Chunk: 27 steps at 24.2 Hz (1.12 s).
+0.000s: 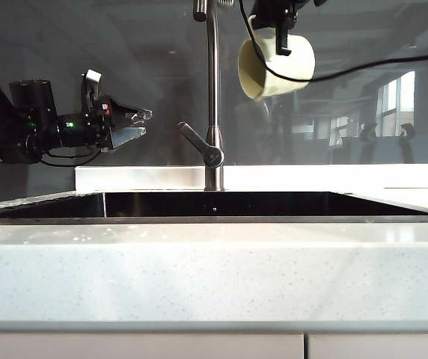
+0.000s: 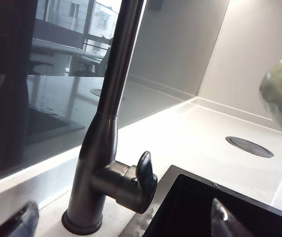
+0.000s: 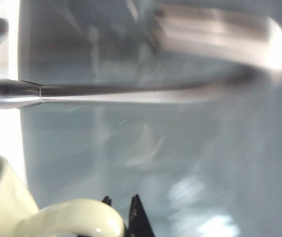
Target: Pick up the mug next to the sink, go to the faucet to get some water, pour the water into the sink, and finally put the mug back to its place.
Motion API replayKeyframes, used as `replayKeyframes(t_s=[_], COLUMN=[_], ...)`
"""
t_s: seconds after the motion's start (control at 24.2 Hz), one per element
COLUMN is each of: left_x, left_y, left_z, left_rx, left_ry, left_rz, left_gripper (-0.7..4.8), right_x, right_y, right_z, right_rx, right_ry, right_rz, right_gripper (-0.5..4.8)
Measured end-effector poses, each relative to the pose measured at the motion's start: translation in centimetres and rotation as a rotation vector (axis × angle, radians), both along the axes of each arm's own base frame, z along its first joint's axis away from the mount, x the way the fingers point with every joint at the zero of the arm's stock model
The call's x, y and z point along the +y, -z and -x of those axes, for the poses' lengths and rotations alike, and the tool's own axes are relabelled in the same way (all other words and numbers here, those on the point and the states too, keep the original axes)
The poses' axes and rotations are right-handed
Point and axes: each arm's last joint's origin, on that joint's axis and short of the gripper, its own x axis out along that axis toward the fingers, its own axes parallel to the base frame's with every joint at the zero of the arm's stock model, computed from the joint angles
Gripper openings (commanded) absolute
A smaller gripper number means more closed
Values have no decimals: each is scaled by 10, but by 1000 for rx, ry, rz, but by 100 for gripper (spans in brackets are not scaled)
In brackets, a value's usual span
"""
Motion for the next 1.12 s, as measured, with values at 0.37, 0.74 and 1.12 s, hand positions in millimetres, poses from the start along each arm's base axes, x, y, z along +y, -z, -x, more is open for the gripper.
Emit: replayKeyframes(t_s=[0.37, 0.74, 1.12], left_x=[0, 0, 0], left_y=[0, 0, 0], left_z=[0, 0, 0], left_rx=[1, 0, 0], left_ry=[0, 0, 0], left_rz=[0, 1, 1], left_gripper=[479, 479, 479], right_x=[-35, -73, -146], right_y=[17, 68, 124], right_z=[-10, 6, 39], right_rx=[387, 454, 248], right_ry=[209, 269, 308], right_rz=[-800, -1106, -1546], right_gripper=[-3, -3, -3])
